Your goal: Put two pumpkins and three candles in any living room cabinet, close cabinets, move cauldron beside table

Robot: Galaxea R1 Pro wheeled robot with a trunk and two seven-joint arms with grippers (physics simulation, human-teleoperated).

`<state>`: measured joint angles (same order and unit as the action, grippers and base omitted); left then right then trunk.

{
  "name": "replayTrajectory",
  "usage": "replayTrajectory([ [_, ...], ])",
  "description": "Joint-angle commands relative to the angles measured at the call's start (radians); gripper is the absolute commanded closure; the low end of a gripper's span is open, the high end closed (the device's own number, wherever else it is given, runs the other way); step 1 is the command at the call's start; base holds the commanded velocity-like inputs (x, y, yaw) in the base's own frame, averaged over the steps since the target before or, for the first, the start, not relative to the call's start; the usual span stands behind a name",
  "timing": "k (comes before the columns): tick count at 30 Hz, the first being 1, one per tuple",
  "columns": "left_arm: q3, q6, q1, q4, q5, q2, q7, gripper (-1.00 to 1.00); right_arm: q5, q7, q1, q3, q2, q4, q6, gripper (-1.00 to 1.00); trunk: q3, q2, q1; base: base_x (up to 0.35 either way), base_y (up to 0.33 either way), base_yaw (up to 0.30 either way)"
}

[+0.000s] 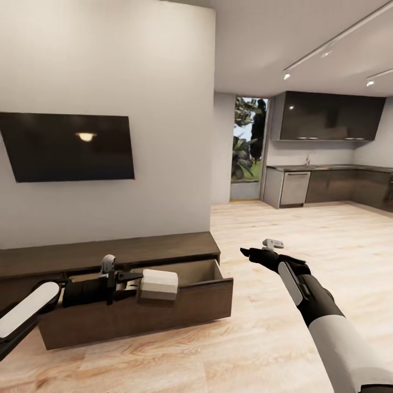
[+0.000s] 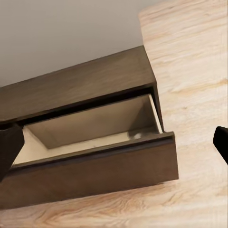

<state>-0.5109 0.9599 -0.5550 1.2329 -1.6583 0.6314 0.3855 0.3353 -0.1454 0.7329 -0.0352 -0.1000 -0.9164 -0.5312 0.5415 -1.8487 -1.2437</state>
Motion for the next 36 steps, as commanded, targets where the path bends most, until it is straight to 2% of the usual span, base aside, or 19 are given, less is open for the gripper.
replayTrajectory([
  [1,-0.003,0.0,-0.002,-0.001,0.002,0.001,0.009,1.0,0.002,-0.001,0.0,-0.001,-0.001,-0.002,-0.004,-1.0,-0.003,0.007,0.004,0.0,0.0,0.275],
  [11,-0.003,0.0,-0.002,0.0,0.002,0.0,0.009,1.0,0.004,-0.004,0.001,0.0,-0.001,-0.004,-0.004,-1.0,-0.039,0.077,0.042,0.0,0.0,0.277],
  [16,-0.002,0.0,-0.002,0.006,0.004,-0.001,-0.001,1.0,0.003,-0.003,0.0,0.0,-0.001,-0.004,-0.004,-1.0,-0.055,0.112,0.062,0.0,0.0,0.096],
  [18,-0.004,-0.001,-0.002,0.006,0.025,-0.006,-0.022,1.0,0.002,-0.003,0.0,0.0,0.0,-0.003,-0.004,-1.0,-0.062,0.126,0.069,0.0,0.0,0.016],
  [19,-0.003,0.0,-0.004,0.008,0.051,-0.008,-0.046,1.0,0.002,-0.003,0.0,-0.001,0.0,-0.002,-0.004,-1.0,-0.065,0.133,0.073,0.0,0.0,0.008],
  [20,0.001,0.002,-0.005,0.019,0.079,-0.009,-0.076,1.0,0.001,-0.002,0.0,-0.001,0.001,-0.001,-0.004,-1.0,-0.068,0.14,0.077,0.0,0.0,0.005],
  [22,0.037,0.009,-0.01,0.07,0.127,-0.01,-0.148,1.0,0.001,-0.001,0.0,0.0,0.003,0.001,-0.004,-1.0,-0.074,0.154,0.085,0.0,0.0,0.003],
  [23,0.06,0.011,-0.011,0.101,0.145,-0.011,-0.196,1.0,0.001,0.0,0.0,0.0,0.003,0.003,-0.004,-1.0,-0.077,0.161,0.088,0.0,0.0,0.001],
  [25,0.093,0.014,-0.014,0.156,0.173,-0.011,-0.332,1.0,0.001,0.002,0.0,-0.001,0.003,0.007,-0.004,-1.0,-0.084,0.175,0.096,0.0,0.0,0.0],
  [28,0.113,0.015,-0.027,0.195,0.189,-0.017,-0.589,1.0,0.002,0.005,0.0,-0.002,0.004,0.01,-0.004,-1.0,-0.093,0.196,0.108,0.0,0.0,0.0],
  [31,0.123,0.015,-0.035,0.211,0.193,-0.041,-0.807,1.0,0.002,0.006,0.0,-0.003,0.005,0.013,-0.004,-1.0,-0.103,0.217,0.119,0.0,0.0,0.0],
  [32,0.13,0.014,-0.041,0.212,0.194,-0.05,-0.861,1.0,0.002,0.006,0.0,-0.003,0.005,0.014,-0.004,-1.0,-0.106,0.224,0.123,0.0,0.0,0.0],
  [36,0.141,0.014,-0.064,0.206,0.196,-0.076,-0.991,1.0,0.002,0.006,0.0,-0.003,0.005,0.014,-0.004,-1.0,-0.118,0.252,0.138,0.0,0.0,0.0],
])
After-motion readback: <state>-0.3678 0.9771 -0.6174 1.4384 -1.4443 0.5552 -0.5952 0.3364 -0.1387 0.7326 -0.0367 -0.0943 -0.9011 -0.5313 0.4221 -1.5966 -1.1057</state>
